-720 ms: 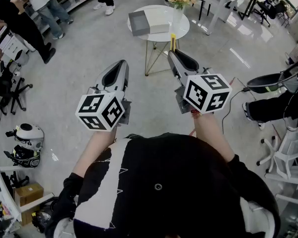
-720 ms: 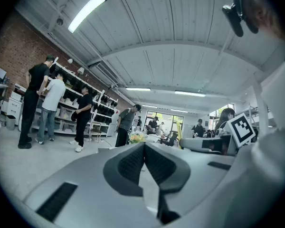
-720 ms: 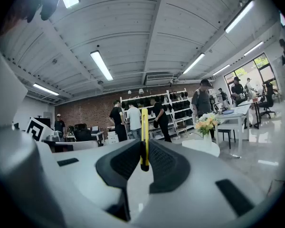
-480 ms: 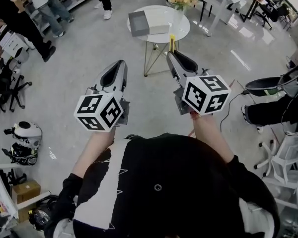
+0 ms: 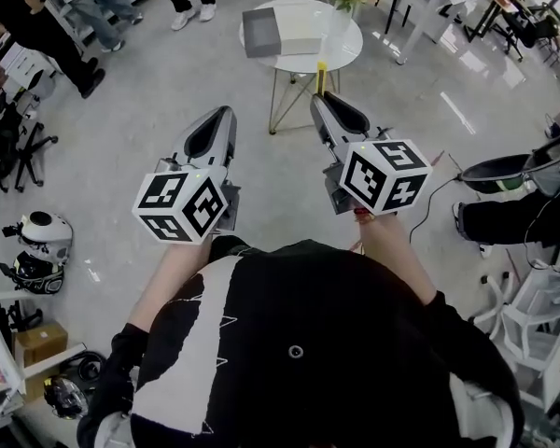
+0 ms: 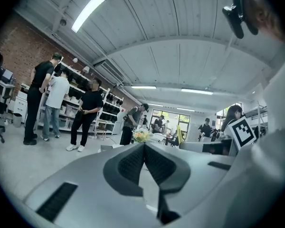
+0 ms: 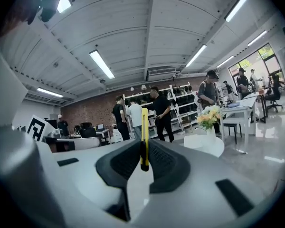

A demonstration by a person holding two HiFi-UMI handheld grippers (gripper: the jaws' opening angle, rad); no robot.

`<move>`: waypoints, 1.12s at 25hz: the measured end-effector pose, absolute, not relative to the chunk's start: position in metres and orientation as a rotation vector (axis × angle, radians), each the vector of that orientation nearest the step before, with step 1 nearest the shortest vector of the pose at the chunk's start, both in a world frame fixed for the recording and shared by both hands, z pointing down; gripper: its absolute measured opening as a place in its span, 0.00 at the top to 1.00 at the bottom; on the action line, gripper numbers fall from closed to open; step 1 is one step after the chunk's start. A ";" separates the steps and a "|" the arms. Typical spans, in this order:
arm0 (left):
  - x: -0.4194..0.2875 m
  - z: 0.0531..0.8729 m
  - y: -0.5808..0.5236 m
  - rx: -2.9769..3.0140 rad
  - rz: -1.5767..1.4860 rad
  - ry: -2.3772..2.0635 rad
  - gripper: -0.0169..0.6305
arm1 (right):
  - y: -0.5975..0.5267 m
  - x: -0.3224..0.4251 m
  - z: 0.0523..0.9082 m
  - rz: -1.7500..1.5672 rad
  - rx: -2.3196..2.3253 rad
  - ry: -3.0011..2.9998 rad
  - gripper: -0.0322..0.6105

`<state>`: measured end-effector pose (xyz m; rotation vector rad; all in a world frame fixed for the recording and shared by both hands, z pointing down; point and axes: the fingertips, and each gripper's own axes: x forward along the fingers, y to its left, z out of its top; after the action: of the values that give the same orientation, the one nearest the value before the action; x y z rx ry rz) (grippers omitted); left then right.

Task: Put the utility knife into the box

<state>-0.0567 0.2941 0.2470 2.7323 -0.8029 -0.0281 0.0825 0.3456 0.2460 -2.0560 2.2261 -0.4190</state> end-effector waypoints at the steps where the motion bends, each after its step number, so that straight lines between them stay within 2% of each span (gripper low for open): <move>1: -0.052 0.247 0.292 2.731 -0.029 -0.803 0.96 | 0.343 0.085 0.246 -0.420 -2.053 2.234 0.86; 18: 0.001 0.279 0.187 2.726 0.039 -0.647 0.96 | 0.251 0.127 0.287 -0.521 -2.158 2.125 0.86; 28: 0.031 0.267 0.088 2.739 0.056 -0.544 0.96 | 0.151 0.143 0.273 -0.521 -2.180 2.081 0.86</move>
<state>0.0309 0.0878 0.2674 2.7394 -0.5437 0.0564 0.1432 0.1508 0.2727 -2.1801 2.0813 -0.5214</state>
